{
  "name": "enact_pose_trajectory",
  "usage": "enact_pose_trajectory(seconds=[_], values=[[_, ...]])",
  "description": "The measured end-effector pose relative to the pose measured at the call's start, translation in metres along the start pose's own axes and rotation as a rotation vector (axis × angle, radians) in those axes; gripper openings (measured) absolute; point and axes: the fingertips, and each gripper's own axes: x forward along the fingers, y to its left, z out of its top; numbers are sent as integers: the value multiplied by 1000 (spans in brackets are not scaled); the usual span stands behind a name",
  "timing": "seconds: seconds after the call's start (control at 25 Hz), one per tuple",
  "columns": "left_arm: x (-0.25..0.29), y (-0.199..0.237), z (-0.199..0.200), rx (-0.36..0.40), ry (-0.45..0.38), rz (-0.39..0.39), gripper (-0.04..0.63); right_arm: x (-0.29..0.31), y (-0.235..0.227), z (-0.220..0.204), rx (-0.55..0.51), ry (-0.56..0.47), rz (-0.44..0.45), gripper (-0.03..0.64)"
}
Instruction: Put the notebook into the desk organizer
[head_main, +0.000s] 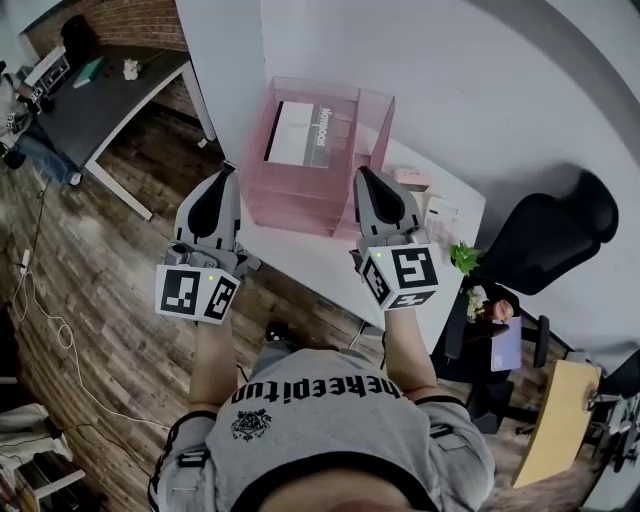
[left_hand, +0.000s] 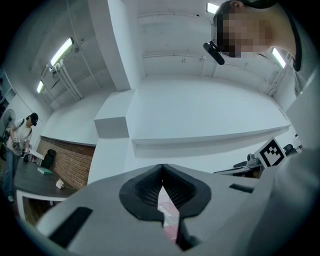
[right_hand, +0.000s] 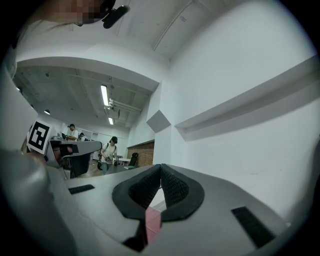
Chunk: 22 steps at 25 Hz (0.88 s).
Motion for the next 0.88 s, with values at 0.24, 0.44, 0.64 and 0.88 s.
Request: enact_pose_trajectory(seconds=[0.24,0.44,0.64,0.88], values=[[-6,-17,6,13,-11,20,3,-28,-13,6,-29,-20,-36,2],[-11,-34,8,30,-15,28,3,-48,-20,9,-36,-31,-47,2],[-15,-46,10,36,-22,31,3,-62,-23,14,-40,-42,-47,2],[-22,-59,14,45,-35,37,3,-77,-25,17,-38,-53,-49,2]])
